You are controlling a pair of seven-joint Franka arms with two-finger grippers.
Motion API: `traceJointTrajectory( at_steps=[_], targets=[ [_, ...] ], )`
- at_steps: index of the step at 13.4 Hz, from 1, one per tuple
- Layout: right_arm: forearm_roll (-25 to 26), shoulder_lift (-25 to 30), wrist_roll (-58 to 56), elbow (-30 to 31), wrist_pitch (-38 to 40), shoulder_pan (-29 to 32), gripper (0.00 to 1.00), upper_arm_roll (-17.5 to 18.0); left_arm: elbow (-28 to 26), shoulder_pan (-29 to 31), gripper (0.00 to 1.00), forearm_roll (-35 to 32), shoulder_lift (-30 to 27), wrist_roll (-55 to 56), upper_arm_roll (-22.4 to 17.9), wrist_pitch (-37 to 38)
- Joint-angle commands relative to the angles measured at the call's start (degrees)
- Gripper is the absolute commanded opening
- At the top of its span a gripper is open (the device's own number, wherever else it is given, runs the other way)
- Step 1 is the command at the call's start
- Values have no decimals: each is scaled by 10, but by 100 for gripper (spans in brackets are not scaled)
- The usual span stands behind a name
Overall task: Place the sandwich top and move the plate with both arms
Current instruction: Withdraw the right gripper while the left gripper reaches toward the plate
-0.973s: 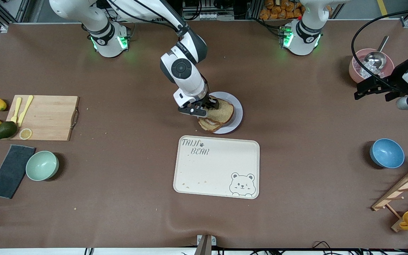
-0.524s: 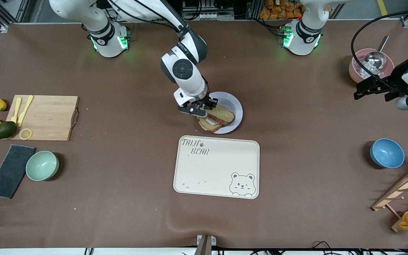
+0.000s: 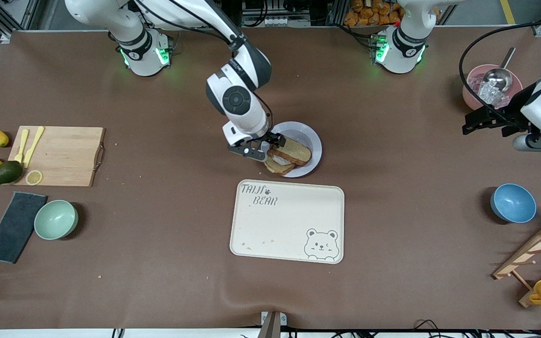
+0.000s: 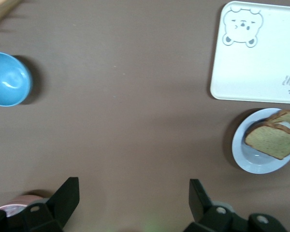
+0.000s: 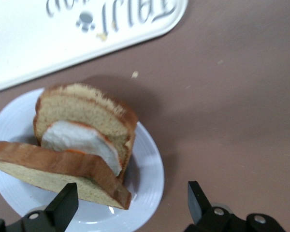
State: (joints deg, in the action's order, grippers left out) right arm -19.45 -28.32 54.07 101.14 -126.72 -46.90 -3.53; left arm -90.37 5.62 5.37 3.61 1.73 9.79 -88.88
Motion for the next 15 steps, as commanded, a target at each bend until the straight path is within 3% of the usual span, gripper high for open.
traceJointTrajectory(
  at_steps=[1, 3, 7, 11, 13, 15],
  targets=[
    [11, 40, -10, -38, 113, 61, 100, 8, -21, 18, 100, 51, 4, -22, 4, -15],
    [12, 55, -55, -67, 193, 108, 100, 7, -43, 32, 100, 108, 17, -48, 3, -27],
    [12, 98, -120, -75, 248, 192, 100, 8, -115, 40, 100, 196, 39, -133, 3, -60],
    [14, 110, -220, -121, 354, 294, 100, 6, -214, 51, 100, 309, 46, -266, 4, -84],
    [56, 128, -336, -123, 372, 357, 100, 9, -289, 51, 100, 367, 40, -336, 4, -112],
    [64, 127, -446, -123, 395, 414, 100, 8, -330, 48, 100, 417, 39, -385, 4, -143]
  ],
)
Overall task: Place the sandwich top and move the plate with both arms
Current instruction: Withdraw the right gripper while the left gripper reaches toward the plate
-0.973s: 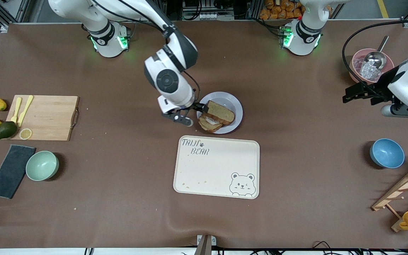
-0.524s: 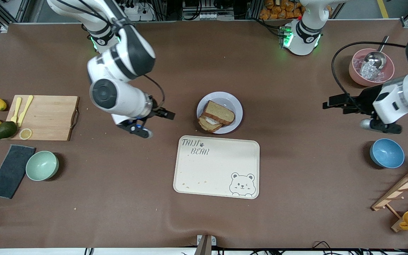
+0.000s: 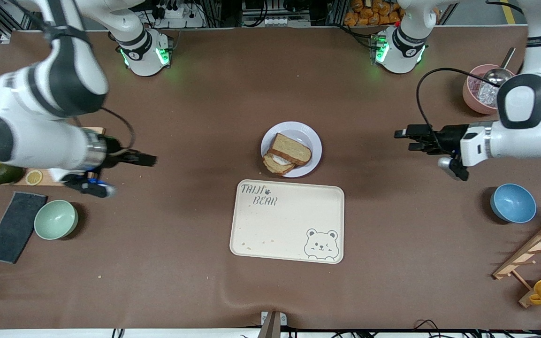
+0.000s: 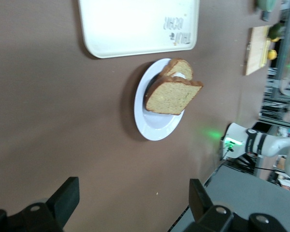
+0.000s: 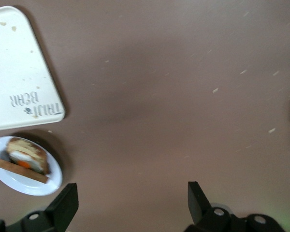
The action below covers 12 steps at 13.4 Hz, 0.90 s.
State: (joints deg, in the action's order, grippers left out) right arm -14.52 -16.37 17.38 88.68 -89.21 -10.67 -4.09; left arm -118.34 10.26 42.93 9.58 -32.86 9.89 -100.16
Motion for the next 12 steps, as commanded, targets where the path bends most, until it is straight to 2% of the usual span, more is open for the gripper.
traceJointTrajectory(
  at_steps=[1, 3, 5, 6, 7, 8, 10, 12],
  targets=[
    [15, 6, -129, 1, 30, 86, 100, 14, -59, -1, 100, 50, -19, -40, 5, -49],
    [30, 6, -218, -17, 31, 143, 100, 14, -80, -12, 100, 74, -16, -41, 18, -84],
    [57, 12, -253, -36, 31, 155, 100, 15, -119, -12, 100, 129, -16, -56, 58, -151],
    [103, 28, -252, -36, 26, 154, 100, 23, -133, -12, 100, 152, -15, -66, 76, -187],
    [153, 35, -252, -34, 18, 158, 100, 53, -144, -13, 100, 174, -10, -72, 98, -221],
    [179, 41, -254, -32, 1, 166, 100, 67, -145, -13, 100, 189, 7, -72, 117, -245],
    [185, 49, -255, -36, -7, 188, 100, 69, -143, -23, 100, 214, 41, -72, 141, -298],
    [179, 101, -256, -23, -13, 187, 100, 70, -144, -53, 100, 253, 61, -72, 145, -335]
  ],
)
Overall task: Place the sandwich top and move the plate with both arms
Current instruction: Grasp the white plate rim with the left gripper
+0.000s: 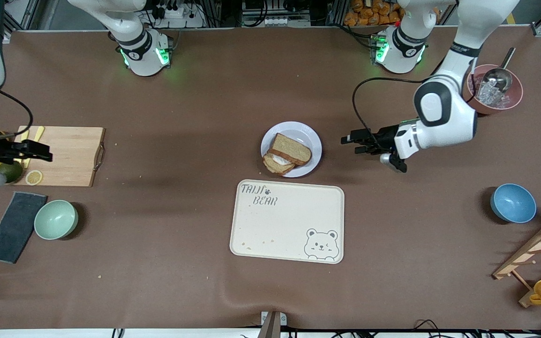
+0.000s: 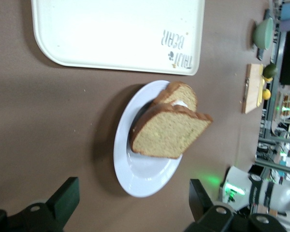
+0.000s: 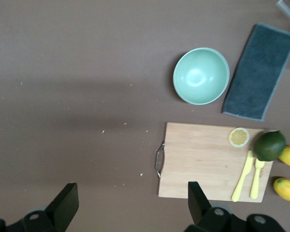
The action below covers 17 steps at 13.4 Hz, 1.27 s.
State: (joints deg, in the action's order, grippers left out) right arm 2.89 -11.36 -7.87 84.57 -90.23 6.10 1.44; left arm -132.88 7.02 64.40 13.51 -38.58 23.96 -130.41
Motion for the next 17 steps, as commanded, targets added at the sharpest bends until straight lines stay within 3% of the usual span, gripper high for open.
traceJointTrajectory(
  at_steps=[1, 2, 5, 8, 11, 14, 17],
  targets=[
    [-15, 73, -4, 45, -2, 19, 100, 14, 2, -37, 100, 65, 31, -15, 4, -47],
    [-58, 108, -5, 86, -5, 18, 100, 8, 3, -50, 100, 84, 40, -15, 4, -59],
    [-70, 214, -5, 211, -35, 10, 100, -3, 4, -69, 100, 107, 59, -18, 4, -77],
    [-60, 202, -5, 195, -57, 6, 100, -3, 7, -77, 100, 148, 84, -54, 4, -78],
    [-12, 191, 3, 154, -60, -38, 100, -6, 8, -96, 100, 205, 107, -102, 3, -108],
    [-39, 189, 6, 159, -44, -36, 100, -18, 10, -107, 100, 234, 118, -121, 3, -118],
    [-46, 151, 3, 122, -53, -22, 100, -22, 10, -117, 100, 245, 131, -134, 4, -133]
  ],
)
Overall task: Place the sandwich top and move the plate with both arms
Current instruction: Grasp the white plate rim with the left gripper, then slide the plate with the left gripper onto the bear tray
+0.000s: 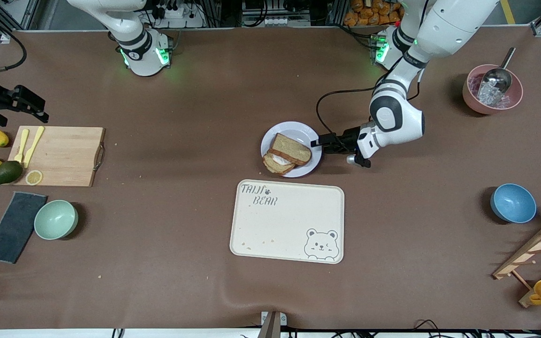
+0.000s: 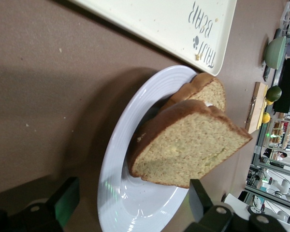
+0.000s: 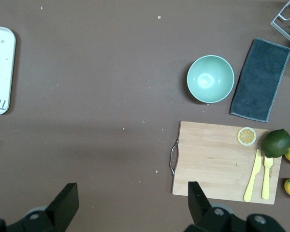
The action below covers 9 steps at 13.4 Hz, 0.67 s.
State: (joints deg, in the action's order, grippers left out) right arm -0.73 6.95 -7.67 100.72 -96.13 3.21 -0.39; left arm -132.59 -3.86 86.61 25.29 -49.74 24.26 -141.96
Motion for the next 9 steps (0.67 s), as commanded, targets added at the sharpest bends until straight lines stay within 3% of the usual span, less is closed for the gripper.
traceJointTrajectory(
  at_steps=[1, 2, 4, 5, 6, 9],
  targets=[
    [-9, -34, 1, -41, 5, 7, 100, -4, 7, -10, 100, 30, 16, -32, 1, -19],
    [-8, -34, 2, -41, 4, 5, 100, -4, 6, -10, 99, 38, 20, -50, 1, -24],
    [-9, -40, 2, -57, 3, 6, 100, -3, 4, -9, 45, 46, 30, -83, 0, -33],
    [-9, -45, 2, -62, 3, 6, 100, -3, 3, -8, 24, 49, 34, -85, 0, -33],
    [-8, -48, -1, -69, 3, 6, 100, -3, 3, -8, 10, 51, 33, -85, 1, -33],
    [-4, -52, -2, -72, 3, 3, 100, -3, 5, -21, 0, 82, 30, -85, 1, -34]
  ],
)
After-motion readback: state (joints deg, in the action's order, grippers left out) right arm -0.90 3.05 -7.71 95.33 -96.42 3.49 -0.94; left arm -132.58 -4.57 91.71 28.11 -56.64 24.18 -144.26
